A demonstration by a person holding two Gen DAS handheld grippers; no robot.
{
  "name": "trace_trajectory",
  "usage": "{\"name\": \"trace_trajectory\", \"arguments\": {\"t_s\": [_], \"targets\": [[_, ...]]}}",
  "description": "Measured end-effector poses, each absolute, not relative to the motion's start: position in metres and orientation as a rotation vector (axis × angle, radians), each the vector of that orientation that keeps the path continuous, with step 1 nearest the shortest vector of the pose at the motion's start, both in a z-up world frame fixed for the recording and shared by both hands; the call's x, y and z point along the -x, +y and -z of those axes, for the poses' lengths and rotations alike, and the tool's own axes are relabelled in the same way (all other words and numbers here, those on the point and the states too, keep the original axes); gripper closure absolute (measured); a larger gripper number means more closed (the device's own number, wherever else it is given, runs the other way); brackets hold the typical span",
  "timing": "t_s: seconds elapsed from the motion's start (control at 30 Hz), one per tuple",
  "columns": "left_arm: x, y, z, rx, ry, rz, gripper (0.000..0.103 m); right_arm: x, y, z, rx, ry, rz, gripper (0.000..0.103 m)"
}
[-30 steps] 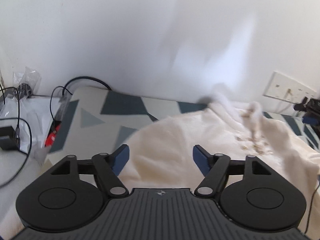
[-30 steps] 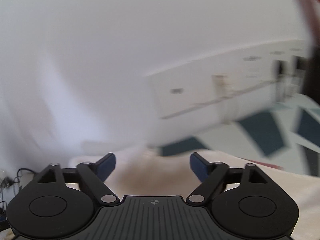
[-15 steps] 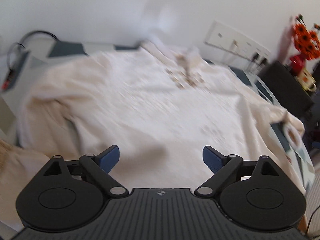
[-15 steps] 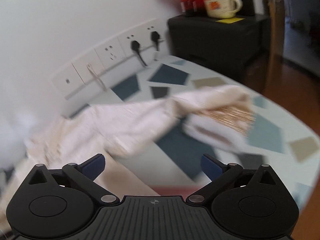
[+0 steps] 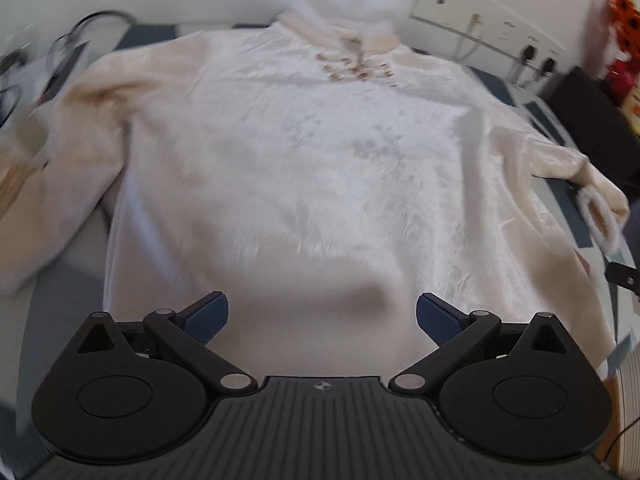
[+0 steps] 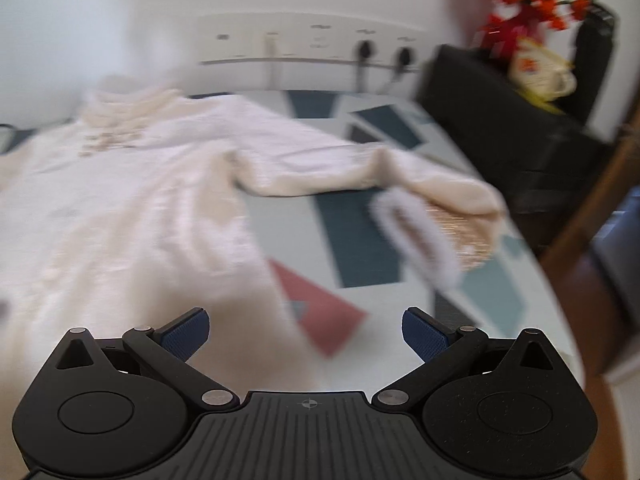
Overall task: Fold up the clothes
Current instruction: 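Lay the robe flat on the table and open both grippers, then grasp the hem edge of the cream robe with the right gripper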
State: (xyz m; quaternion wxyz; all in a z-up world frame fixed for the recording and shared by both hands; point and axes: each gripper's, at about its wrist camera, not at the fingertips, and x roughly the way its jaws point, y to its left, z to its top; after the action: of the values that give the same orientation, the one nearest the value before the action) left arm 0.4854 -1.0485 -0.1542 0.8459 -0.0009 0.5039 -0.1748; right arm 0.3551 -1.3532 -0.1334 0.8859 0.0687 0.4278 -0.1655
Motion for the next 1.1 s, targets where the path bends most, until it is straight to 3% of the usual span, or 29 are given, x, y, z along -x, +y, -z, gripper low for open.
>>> {"name": "trace_trajectory", "arguments": {"t_s": [0.4,0.77,1.0,1.1], "targets": [[-0.377,-1.055,0.152,0.067,1.038,0.229,0.001,-0.279,-1.375,0.162,-0.057,0.813,0.141,0.001],[-0.347,-1.069,0.16,0.057,1.071,0.233,0.001,-0.252,-1.364,0.193,0.087,0.86,0.099,0.001],[-0.337,-1.07,0.162,0.036,1.079,0.25,0.001,-0.257,-1.388,0.185,-0.091,0.77,0.205,0.004],[-0.335,-1.071,0.164,0.045,1.084,0.26,0.001,-0.267,-1.396,0.178,-0.216,0.749,0.202,0.013]]}}
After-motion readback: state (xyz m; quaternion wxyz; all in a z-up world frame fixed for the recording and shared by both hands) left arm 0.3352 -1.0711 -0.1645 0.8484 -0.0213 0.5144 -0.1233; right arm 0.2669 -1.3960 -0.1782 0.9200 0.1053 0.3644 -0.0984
